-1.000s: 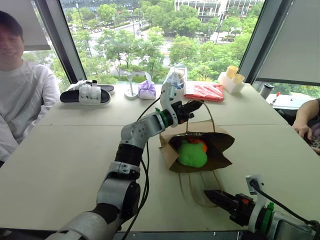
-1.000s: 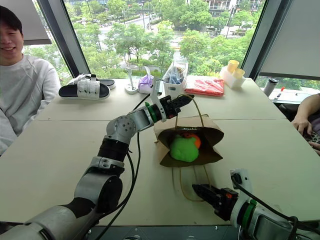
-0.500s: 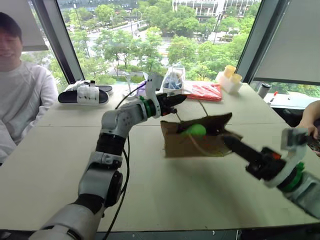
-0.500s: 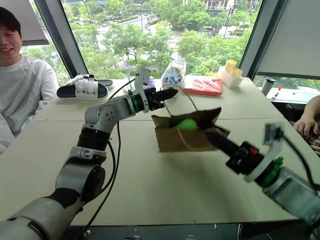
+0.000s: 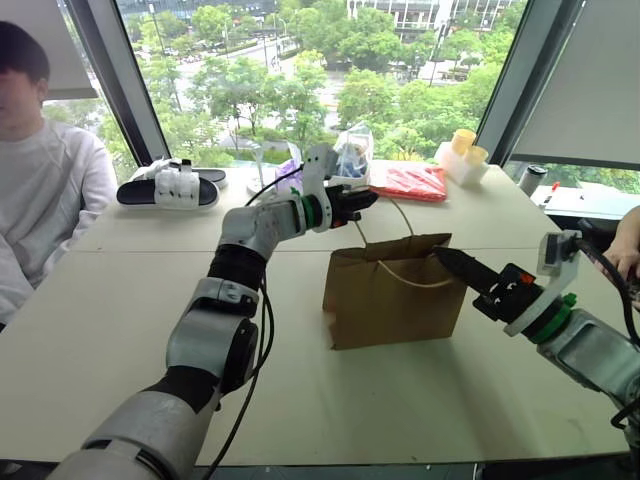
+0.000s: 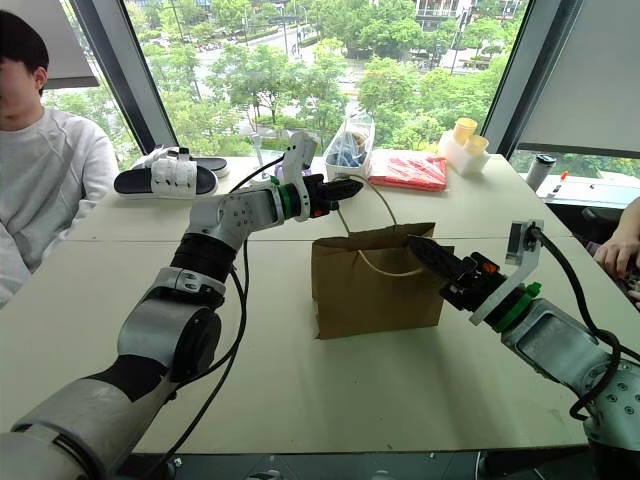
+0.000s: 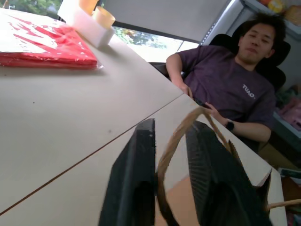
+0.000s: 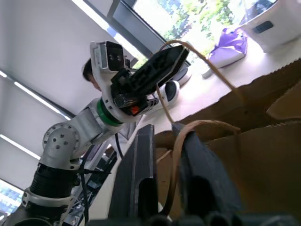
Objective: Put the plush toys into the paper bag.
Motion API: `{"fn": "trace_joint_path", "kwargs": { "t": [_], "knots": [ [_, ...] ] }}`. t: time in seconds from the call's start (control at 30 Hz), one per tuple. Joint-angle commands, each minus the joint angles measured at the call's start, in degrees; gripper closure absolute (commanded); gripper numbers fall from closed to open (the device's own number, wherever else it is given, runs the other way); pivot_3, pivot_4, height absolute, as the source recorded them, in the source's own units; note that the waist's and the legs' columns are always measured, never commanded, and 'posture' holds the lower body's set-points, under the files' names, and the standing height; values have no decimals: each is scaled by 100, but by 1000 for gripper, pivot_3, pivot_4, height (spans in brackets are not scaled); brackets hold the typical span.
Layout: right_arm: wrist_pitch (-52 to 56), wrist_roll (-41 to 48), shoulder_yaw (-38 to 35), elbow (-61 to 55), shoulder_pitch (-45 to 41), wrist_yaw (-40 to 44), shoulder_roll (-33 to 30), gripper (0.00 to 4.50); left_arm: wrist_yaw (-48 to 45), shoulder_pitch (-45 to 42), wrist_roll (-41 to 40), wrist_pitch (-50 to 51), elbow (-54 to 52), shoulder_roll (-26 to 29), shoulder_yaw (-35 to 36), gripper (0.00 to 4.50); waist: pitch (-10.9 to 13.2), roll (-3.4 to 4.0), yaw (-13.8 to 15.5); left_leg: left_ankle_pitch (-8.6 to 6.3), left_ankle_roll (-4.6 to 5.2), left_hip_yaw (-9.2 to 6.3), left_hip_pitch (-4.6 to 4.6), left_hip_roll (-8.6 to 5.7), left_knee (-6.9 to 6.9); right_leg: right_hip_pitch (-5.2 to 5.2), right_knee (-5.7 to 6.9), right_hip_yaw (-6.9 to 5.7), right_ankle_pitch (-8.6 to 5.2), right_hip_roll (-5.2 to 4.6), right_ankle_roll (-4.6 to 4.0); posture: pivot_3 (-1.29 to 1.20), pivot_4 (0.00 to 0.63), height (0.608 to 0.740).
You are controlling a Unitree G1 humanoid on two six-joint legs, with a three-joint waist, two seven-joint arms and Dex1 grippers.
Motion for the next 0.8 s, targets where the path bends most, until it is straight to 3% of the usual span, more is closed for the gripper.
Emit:
{"fn": "trace_joint_path", "kwargs": {
  "t": [0.03, 0.13, 0.17, 0.4, 0.57, 0.63, 0.73, 0.8],
  "knots": [
    [9, -29, -240, -338, 104, 235, -17, 2039, -98, -2, -135, 9, -123, 10, 238, 1639, 0, 1, 1, 0, 0, 0, 0, 0, 0, 0, 0, 0, 0, 0, 0, 0, 150, 740],
    [45, -101, -341, -464, 284, 257, -109, 441, -311, 61, -229, 84, -276, 45, 311, 152, 0, 1, 2, 0, 0, 0, 0, 0, 1, 0, 1, 0, 0, 0, 0, 0, 150, 740],
    [107, -109, -430, -584, 438, 358, -178, 36, -491, 124, -313, 166, -421, 80, 332, 0, -1, 1, 6, 0, 0, 0, 0, 0, 2, 0, 1, 1, 0, 0, 0, 0, 150, 740],
    [88, 136, -1343, -1507, 1738, 929, -155, 36, -1291, 596, -837, 852, -1008, 657, 531, 0, -1, 2, -2, -1, 1, -2, 2, 2, 1, 3, 2, 0, -1, 1, 2, 0, 150, 740],
    [27, 209, -1596, -1995, 2591, 1168, -67, 36, -1797, 1154, -872, 1008, -1338, 1304, 488, 0, -4, 7, -22, -1, 1, 0, 12, 7, 4, 7, 13, 4, -1, 5, 1, 0, 150, 740],
    [124, -18, -1376, -2063, 2808, 1189, -131, 36, -1967, 1568, -818, 969, -1679, 1560, 388, 0, -4, 7, -31, -1, 1, -1, 13, 9, 4, 6, 13, 6, -1, 5, 0, 0, 150, 740],
    [133, -833, -615, -1973, 2574, 815, -145, 914, -2147, 2256, -646, 723, -2199, 1817, 160, 0, -7, 5, -46, -1, 1, -8, 17, 13, 2, 5, 13, 12, -1, 6, -3, 0, 150, 740],
    [152, -1316, -189, -1950, 2359, 824, -157, 1937, -2244, 2696, -493, 428, -2428, 1945, 25, 0, -7, 5, -5, 0, 0, -12, 12, 12, 6, 3, 11, 16, -1, 4, -4, 0, 150, 740]
  ]
}}
